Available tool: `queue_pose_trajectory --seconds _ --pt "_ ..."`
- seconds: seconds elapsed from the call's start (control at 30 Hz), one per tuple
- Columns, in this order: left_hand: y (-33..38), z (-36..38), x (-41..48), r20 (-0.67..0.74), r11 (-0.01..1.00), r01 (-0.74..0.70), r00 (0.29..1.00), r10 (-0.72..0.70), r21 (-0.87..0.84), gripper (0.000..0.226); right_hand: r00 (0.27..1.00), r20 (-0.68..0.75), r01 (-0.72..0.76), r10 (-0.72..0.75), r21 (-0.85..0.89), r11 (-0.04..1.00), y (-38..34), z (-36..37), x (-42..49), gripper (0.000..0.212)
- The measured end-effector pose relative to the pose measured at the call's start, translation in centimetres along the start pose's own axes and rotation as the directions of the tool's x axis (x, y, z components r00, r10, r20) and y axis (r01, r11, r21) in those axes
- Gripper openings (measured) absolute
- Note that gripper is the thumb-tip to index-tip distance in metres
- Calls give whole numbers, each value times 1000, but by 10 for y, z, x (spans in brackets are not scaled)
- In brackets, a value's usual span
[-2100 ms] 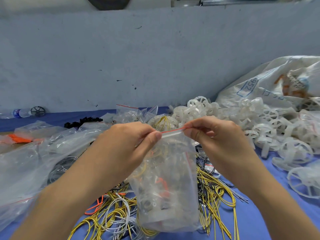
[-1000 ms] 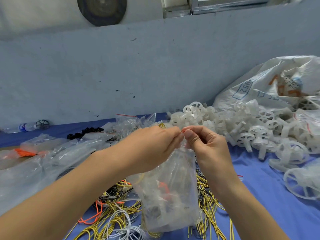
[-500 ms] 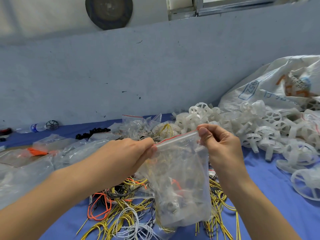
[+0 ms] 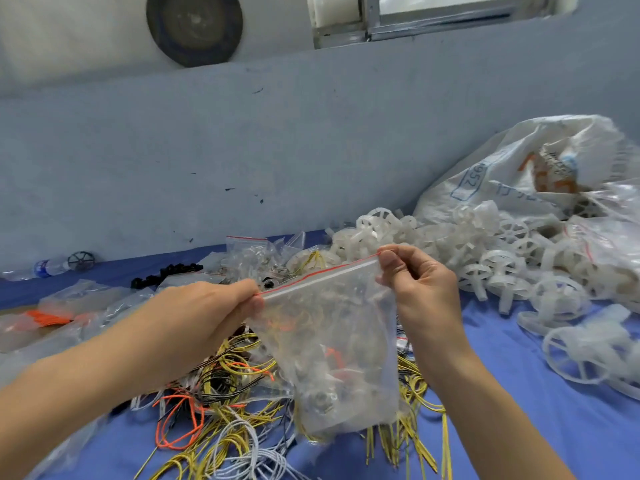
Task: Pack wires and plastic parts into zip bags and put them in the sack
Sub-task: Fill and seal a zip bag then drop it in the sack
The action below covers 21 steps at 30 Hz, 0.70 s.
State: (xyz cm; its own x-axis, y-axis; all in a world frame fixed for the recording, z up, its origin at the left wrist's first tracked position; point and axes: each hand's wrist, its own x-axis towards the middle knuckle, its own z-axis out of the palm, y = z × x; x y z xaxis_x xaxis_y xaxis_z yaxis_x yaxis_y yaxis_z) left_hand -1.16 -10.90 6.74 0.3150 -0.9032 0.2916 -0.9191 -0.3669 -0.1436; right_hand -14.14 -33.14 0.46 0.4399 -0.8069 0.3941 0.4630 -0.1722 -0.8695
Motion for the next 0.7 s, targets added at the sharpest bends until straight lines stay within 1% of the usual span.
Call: queue_pose_trajectory --seconds 0.07,0.1,0.2,0.23,0.33,0.4,0.43,0.47,0.53,0.57,0.63,0.67,0.7 --pt "1 -5 5 -52 1000 -19 999 18 -23 47 1000 -15 12 -12 8 1000 -9 -4 1 15" --pt "2 -7 10 -85 998 -37 996 33 -49 45 999 -25 24 -24 1 1000 -14 -9 2 16" --pt "15 -15 39 -124 992 -74 990 62 -99 25 995 -75 66 -68 -27 997 -33 -32 14 19" --pt "22 -18 52 -127 989 -88 989 73 -119 24 991 -102 81 -85 -39 996 -41 -43 21 20" --pt "54 -24 108 -182 974 -161 975 131 -159 40 971 -199 116 -131 -83 990 -68 -87 50 17" --pt "87 -24 160 -220 959 -202 963 158 -199 31 947 -273 126 -168 -166 978 -87 -123 79 15" --pt "107 -24 193 -227 945 -214 961 159 -246 27 937 -299 115 -180 -221 968 -98 -144 96 11" --pt "128 -24 227 -218 923 -219 964 154 -315 28 929 -319 94 -189 -291 952 -109 -166 115 9" --pt "176 -29 293 -181 869 -188 977 115 -457 31 910 -362 26 -199 -431 902 -138 -209 154 18" --pt "201 -35 323 -190 848 -178 977 93 -499 30 899 -381 5 -215 -482 876 -157 -229 172 21" --pt "248 -53 377 -288 843 -193 956 48 -501 25 867 -402 18 -294 -565 825 -201 -262 208 16" --pt "271 -63 402 -373 852 -208 928 16 -481 23 839 -399 55 -370 -614 787 -224 -275 223 13" --pt "291 -71 426 -467 867 -225 884 -11 -445 22 793 -393 107 -466 -663 741 -245 -285 236 21"
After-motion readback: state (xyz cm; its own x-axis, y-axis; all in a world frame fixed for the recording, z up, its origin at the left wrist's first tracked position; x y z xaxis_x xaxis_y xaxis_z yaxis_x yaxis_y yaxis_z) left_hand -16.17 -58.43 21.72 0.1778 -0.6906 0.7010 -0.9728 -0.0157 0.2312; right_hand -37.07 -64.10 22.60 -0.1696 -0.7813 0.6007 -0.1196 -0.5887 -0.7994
